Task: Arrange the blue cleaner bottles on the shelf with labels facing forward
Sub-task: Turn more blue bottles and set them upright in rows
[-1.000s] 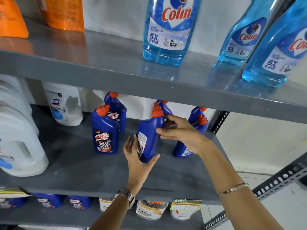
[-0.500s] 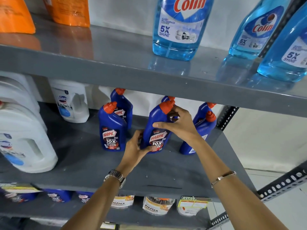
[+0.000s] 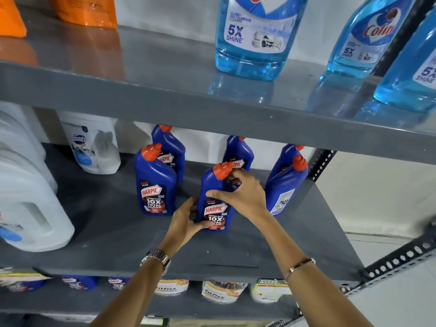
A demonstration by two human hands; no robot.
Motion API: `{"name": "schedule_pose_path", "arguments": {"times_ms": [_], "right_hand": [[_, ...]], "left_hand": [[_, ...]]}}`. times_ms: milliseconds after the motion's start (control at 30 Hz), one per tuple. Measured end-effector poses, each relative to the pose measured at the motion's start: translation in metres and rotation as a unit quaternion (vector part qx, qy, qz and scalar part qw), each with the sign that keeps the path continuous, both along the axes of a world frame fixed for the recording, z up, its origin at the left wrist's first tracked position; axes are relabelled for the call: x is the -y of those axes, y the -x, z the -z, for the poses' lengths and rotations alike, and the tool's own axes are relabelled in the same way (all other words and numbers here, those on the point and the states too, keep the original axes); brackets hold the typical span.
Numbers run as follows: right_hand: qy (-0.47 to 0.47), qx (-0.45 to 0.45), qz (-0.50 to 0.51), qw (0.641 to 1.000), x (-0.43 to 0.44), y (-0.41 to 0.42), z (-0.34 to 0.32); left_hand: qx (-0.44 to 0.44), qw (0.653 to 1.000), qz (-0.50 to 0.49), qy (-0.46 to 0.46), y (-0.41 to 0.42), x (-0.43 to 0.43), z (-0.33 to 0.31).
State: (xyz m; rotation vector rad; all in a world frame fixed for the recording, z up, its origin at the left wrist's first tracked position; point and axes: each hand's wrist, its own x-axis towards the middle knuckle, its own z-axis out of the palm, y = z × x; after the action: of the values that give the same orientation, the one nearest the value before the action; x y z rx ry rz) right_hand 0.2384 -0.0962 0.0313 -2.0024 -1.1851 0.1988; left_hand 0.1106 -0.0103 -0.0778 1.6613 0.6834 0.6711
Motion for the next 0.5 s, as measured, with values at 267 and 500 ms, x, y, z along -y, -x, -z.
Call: {"name": "schedule_pose_path", "arguments": {"times_ms": [267,500], "right_hand": [[-0.163,-0.037,0.026,0.986,0.027,-0.008,0.011],[-0.194,-0.083,0.204,0.956,0.065,-0.092,0.006]], "left_hand": [[0.013,0.965,-0.226,-0.131,0.023,0.056,0.021],[0.068,0.983,-0.052,-0.159,-0.036,0.111,0.005]]}}
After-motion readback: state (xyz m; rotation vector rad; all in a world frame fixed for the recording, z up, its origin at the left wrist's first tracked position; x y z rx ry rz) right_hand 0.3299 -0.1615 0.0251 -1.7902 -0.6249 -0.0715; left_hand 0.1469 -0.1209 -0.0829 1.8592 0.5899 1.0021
